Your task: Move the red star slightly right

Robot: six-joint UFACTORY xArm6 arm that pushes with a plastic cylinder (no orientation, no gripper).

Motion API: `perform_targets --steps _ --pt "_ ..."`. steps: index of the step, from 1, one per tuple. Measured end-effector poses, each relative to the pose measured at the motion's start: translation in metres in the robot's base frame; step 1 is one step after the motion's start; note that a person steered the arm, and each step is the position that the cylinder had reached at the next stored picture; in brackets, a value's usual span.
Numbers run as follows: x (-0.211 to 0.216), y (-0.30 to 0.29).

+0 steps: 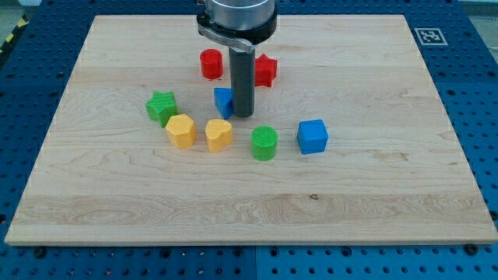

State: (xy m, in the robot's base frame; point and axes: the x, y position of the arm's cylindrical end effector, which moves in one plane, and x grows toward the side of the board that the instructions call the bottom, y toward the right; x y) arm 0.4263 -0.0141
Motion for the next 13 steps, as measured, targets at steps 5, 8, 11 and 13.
perform_targets --steps 5,8,11,13 --pt "-0.041 0.007" --pt "-0.033 0.137" --pt "-0.163 0.105" --pt "-0.162 -0.032"
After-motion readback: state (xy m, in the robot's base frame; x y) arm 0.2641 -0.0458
